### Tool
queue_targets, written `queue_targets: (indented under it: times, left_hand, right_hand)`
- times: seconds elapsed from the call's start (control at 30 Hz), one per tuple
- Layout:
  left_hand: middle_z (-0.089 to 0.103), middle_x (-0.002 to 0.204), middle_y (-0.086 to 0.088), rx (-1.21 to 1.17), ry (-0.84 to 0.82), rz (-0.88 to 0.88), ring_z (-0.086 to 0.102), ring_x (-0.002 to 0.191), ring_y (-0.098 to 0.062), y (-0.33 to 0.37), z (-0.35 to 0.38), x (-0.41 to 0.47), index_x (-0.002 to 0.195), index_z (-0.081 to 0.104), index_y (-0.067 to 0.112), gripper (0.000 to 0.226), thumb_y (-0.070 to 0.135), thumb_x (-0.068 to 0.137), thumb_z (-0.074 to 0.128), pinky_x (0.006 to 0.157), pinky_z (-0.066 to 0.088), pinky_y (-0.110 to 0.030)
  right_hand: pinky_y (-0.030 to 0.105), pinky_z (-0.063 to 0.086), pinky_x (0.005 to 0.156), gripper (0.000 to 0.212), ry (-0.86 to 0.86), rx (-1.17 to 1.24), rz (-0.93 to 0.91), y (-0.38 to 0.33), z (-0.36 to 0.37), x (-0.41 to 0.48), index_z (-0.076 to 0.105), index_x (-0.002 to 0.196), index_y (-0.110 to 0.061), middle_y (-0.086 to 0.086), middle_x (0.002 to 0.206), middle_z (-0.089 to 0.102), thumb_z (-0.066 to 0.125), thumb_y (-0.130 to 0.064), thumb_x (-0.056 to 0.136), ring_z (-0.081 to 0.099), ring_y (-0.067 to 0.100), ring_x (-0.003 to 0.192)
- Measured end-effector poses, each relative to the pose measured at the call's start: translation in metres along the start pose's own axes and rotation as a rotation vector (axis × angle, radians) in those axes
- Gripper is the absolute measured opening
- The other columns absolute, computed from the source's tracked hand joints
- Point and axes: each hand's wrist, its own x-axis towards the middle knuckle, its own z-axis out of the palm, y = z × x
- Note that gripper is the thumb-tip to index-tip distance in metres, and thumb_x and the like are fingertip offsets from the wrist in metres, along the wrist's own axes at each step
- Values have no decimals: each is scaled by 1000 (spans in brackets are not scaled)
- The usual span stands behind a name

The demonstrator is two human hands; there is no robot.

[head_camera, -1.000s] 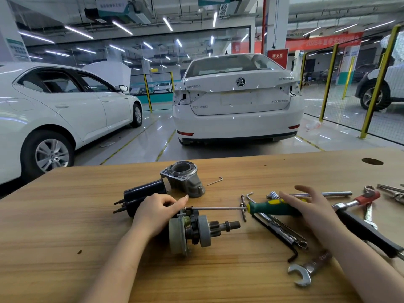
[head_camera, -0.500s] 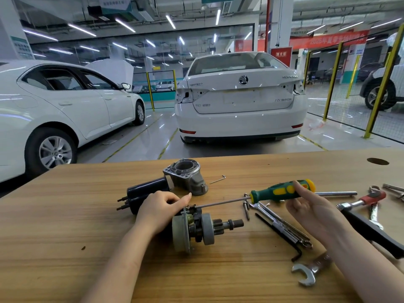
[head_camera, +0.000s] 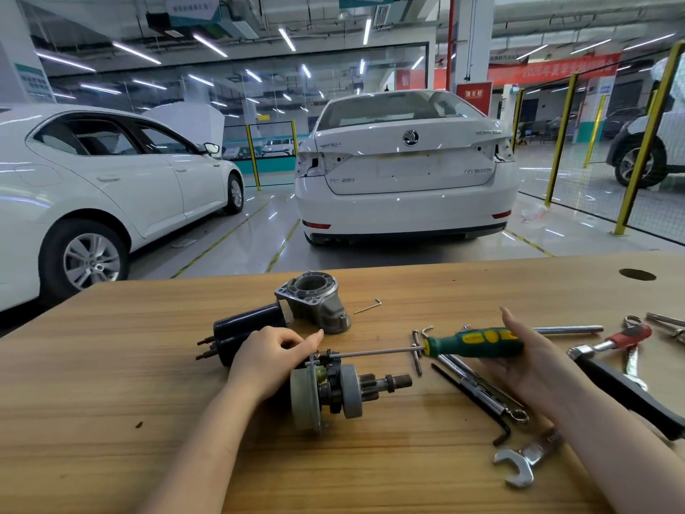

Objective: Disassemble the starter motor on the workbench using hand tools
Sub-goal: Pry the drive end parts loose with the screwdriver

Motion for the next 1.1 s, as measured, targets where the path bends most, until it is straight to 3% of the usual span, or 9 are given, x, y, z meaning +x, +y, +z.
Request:
queue_targets:
  times: [0.07, 0.13, 0.2, 0.3, 0.43, 1.1]
  left_hand:
    - [67, 73, 12, -2, 1, 0, 60, 74, -4, 0, 0, 0, 75, 70, 29, 34, 58, 83, 53, 62, 42, -24]
    - [67, 73, 12, -4, -2, 3, 60, 74, -4, -1, 0, 0, 75, 70, 30, 34, 58, 83, 53, 61, 42, -23]
    - [68, 73, 12, -4, -3, 3, 61, 74, -4, -1, 0, 0, 75, 70, 30, 34, 58, 83, 53, 61, 42, -23]
    - [67, 73, 12, -1, 1, 1, 61, 73, -4, 0, 0, 0, 75, 70, 29, 34, 58, 83, 53, 60, 41, -23]
    - [67, 73, 12, 7, 4, 5, 61, 73, -5, 0, 0, 0, 77, 71, 28, 36, 58, 83, 53, 61, 42, -23]
    - [69, 77, 9, 4, 16, 10, 61, 77, -6, 1, 0, 0, 82, 73, 22, 38, 55, 85, 54, 65, 46, -26]
  right_hand:
    - [40, 57, 65, 28, 86, -229, -54, 1, -1, 1, 50, 90, -9, 16, 94, 58, 60, -34, 86, 63, 30, 80]
    - [39, 53, 69, 37, 178, -613, -153, 1, -5, 1, 53, 88, -14, 14, 82, 66, 56, -50, 84, 62, 27, 70]
    - [28, 47, 48, 41, 182, -739, -201, 1, -7, 0, 56, 88, -14, 10, 61, 69, 55, -54, 83, 54, 19, 48]
    - [18, 38, 33, 31, 152, -632, -155, 0, -7, 1, 59, 84, -8, 10, 48, 63, 58, -39, 87, 44, 12, 32]
    - [17, 38, 32, 22, 165, -557, -162, 2, -7, 5, 58, 80, -8, 10, 45, 61, 54, -28, 87, 43, 9, 30]
    - [16, 37, 33, 25, 109, -554, -195, 2, -4, 0, 58, 82, -6, 8, 44, 61, 52, -28, 91, 43, 9, 31]
